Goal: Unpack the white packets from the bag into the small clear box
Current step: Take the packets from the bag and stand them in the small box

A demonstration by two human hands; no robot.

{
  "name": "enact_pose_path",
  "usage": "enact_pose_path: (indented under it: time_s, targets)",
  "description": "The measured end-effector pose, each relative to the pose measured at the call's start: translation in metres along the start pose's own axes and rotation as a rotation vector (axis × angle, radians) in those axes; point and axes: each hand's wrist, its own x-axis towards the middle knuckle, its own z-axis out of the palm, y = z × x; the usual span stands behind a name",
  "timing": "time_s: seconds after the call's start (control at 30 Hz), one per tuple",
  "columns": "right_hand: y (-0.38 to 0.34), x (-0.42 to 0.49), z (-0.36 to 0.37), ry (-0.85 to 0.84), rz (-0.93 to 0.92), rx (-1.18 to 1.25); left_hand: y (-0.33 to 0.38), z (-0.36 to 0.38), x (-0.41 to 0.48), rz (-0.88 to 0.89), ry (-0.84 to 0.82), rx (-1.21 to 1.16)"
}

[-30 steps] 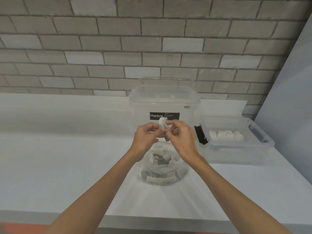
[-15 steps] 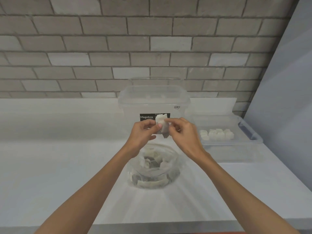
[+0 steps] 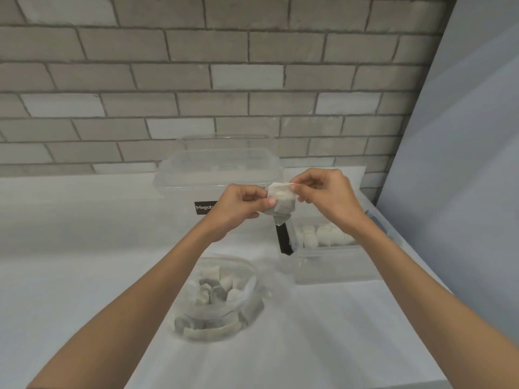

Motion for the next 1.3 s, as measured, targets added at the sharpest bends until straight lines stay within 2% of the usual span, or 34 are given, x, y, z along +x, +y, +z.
enact_pose_path:
  time_s: [0.2,0.4,0.63,0.93,1.3]
  targets:
    - [0.039,0.029,-0.045,-0.039,0.150,0.040,0.005,0.022,0.028,0.006,0.058,0.052]
    - [0.100,0.036,-0.046,-0.307,0.369,-0.195,0.012,0.033,0.041,0.029,0.121,0.110]
    - [0.146,0.045,-0.012,-0.561,0.488,-0.359,0.003,0.035,0.048,0.019,0.148,0.131]
    - [0.150,0.053,0.013,-0.678,0.621,-0.125,-0.008,0.034,0.049,0.005,0.160,0.143]
    - [0.142,0.056,0.026,-0.635,0.507,-0.398,-0.010,0.040,0.053,0.023,0.110,0.191]
